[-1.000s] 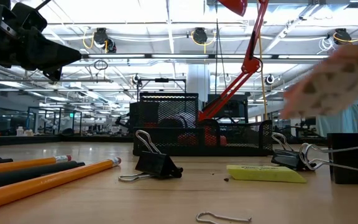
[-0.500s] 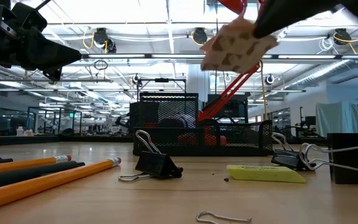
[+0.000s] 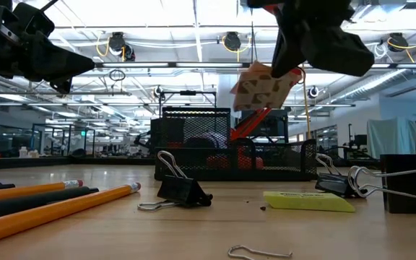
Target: Pick and place office supplies into organizer
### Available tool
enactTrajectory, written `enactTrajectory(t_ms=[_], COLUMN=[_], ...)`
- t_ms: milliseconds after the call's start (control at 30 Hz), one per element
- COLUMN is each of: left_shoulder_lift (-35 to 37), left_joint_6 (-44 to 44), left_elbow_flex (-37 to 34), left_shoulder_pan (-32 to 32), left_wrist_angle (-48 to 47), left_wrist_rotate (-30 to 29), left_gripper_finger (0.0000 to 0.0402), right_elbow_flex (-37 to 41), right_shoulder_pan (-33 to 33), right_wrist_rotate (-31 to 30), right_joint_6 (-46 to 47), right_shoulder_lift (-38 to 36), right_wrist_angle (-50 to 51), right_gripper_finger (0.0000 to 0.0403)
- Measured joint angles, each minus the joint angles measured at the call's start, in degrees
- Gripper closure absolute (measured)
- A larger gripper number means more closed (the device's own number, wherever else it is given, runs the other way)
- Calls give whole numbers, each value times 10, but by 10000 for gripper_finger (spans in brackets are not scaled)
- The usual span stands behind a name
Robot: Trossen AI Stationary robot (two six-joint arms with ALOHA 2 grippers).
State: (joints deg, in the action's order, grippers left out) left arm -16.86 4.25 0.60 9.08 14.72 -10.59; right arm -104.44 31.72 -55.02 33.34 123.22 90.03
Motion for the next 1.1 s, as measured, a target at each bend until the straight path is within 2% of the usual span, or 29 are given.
enactTrajectory(t_ms=[367, 467, 1100], left_shoulder_lift=[0, 0, 0], left_joint_6=[0, 0, 0], left_elbow_flex=[0, 0, 0], left_shoulder_pan=[0, 0, 0], left_wrist_angle=[0, 0, 0], left_wrist_rotate=[0, 0, 0], left_gripper_finger=[355, 355, 355], right_elbow_flex=[20, 34, 114], right_shoulder_pan=[-9, -11, -29], right_wrist_rotate=[22, 42, 59], right_joint_6=[40, 38, 26], right_shoulder_lift=[0, 0, 0], right_wrist_angle=[-9, -36, -130], right_gripper_finger=[403, 403, 403])
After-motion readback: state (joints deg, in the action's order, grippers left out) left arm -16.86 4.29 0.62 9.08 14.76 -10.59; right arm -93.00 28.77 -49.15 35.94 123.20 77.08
